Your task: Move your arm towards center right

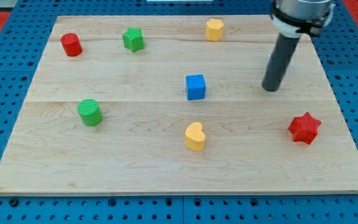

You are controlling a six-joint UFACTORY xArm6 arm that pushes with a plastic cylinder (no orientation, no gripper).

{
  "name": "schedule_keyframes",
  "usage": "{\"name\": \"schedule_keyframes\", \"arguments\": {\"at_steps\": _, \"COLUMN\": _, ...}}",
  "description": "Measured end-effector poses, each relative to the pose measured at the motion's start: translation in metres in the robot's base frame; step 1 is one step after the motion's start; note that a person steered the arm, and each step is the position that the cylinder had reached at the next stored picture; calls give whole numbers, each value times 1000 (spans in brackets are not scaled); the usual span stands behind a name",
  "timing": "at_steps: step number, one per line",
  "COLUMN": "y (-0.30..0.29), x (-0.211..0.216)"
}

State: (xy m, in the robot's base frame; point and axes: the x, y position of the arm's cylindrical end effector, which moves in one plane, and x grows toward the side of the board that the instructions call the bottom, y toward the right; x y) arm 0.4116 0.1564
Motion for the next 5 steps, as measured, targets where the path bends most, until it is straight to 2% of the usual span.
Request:
{"name": "schedule_keyframes", "arguments": {"at_steps": 2, "y": -6, "x": 0}}
{"name": "schedule_keyframes", "arguments": {"at_steps": 4, "y": -14, "x": -47}}
{"name": "schedule_keyframes", "arguments": {"at_steps": 5, "y": -38, "x": -57}}
